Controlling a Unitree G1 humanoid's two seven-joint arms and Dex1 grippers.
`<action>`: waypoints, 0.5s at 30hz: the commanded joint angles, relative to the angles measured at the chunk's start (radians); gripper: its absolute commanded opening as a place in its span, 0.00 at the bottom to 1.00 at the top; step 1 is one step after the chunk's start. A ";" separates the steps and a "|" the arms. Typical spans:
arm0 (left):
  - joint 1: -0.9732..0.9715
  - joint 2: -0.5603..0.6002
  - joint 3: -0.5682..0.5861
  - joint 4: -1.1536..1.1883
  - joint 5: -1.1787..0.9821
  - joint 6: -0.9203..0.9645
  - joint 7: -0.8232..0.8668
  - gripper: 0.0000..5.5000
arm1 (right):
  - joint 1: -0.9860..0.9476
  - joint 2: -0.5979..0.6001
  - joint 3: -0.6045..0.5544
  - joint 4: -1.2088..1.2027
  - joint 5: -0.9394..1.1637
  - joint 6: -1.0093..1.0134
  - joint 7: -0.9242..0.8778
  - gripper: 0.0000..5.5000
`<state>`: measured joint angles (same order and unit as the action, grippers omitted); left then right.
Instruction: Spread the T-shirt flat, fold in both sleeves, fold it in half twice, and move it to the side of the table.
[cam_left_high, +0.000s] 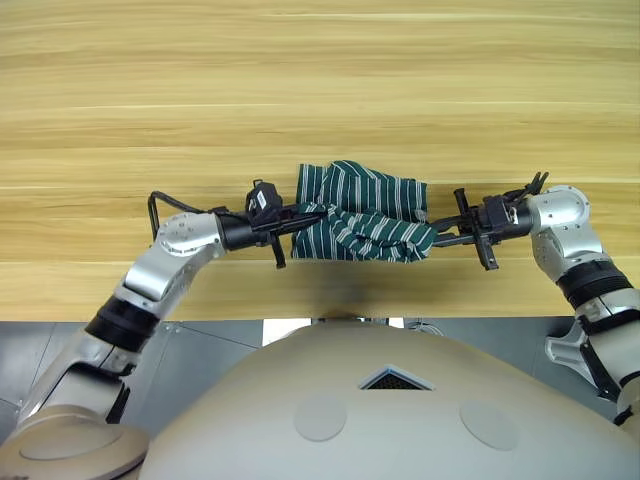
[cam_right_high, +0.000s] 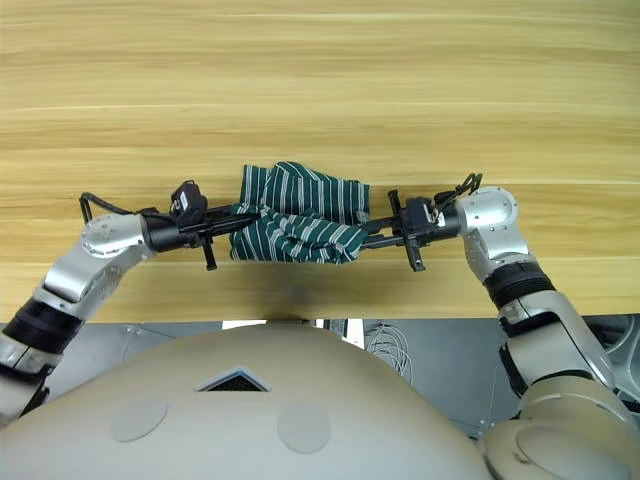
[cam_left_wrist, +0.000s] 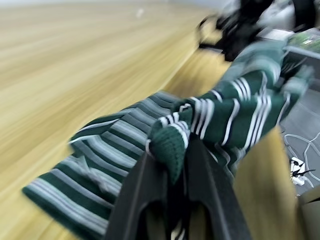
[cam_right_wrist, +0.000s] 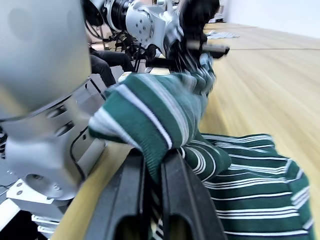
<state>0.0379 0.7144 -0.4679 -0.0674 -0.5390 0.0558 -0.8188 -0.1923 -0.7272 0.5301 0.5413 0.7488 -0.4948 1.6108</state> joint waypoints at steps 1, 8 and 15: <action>-0.075 -0.013 0.060 0.074 -0.004 0.096 -0.093 0.00 | -0.052 0.024 -0.033 0.101 -0.024 0.038 0.004 0.02; -0.143 -0.113 0.110 0.183 -0.001 0.234 -0.177 0.00 | -0.086 0.105 -0.067 0.299 -0.118 0.080 0.003 0.02; -0.216 -0.253 0.125 0.364 0.107 0.196 -0.169 0.00 | -0.087 0.161 -0.133 0.327 -0.145 0.133 0.003 0.02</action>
<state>-0.1459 0.4841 -0.3575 0.2353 -0.4688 0.2719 -0.9940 -0.2681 -0.5692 0.4184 0.8873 0.5893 -0.3904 1.6139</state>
